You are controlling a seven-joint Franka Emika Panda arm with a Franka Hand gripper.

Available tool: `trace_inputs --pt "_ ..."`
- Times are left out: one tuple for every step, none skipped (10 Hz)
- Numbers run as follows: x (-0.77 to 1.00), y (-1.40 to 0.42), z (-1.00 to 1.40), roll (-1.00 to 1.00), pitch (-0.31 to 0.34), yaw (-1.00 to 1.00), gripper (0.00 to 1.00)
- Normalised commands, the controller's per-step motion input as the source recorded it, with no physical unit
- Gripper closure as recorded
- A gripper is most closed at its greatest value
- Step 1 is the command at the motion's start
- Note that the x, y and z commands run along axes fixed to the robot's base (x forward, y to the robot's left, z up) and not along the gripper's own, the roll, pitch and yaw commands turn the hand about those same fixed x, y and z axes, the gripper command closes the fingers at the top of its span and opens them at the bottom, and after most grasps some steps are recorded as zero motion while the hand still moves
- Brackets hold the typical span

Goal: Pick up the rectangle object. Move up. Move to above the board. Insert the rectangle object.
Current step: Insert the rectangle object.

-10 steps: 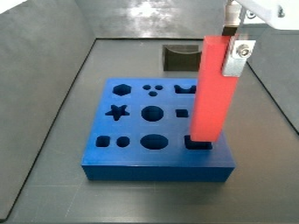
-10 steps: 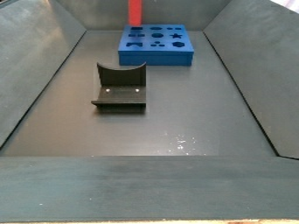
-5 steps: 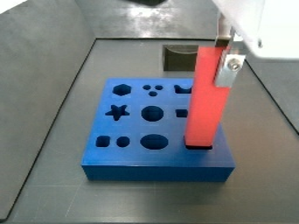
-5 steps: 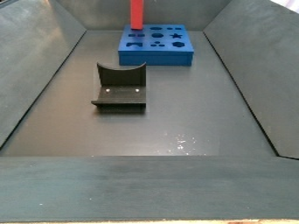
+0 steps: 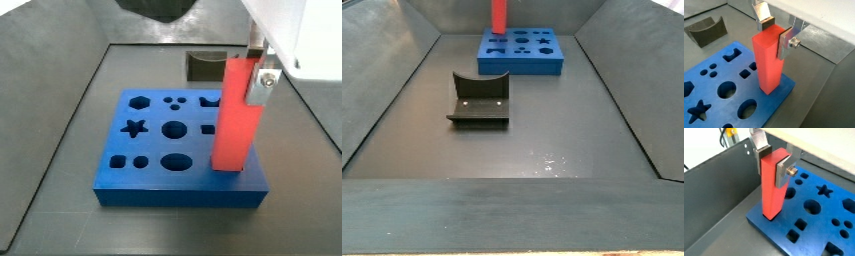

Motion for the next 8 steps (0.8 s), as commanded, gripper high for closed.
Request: trace_inputs --pt "0.42 0.00 -0.35 0.36 0.057 0.07 1.00" --pt "0.35 0.00 -0.32 0.30 0.051 0.11 1.00" --pt "0.10 -0.04 -0.40 0.24 0.020 0.00 1.00" --pt "0.10 -0.10 -0.63 0.44 0.034 0.00 1.00" --pt "0.12 -0.16 -0.73 0.55 0.077 0.00 1.00" --pt "0.09 -0.18 -0.71 0.56 0.100 0.00 1.00" --pt "0.00 0.00 0.00 0.00 0.000 0.00 0.00" --pt "0.00 0.00 0.00 0.00 0.000 0.00 0.00"
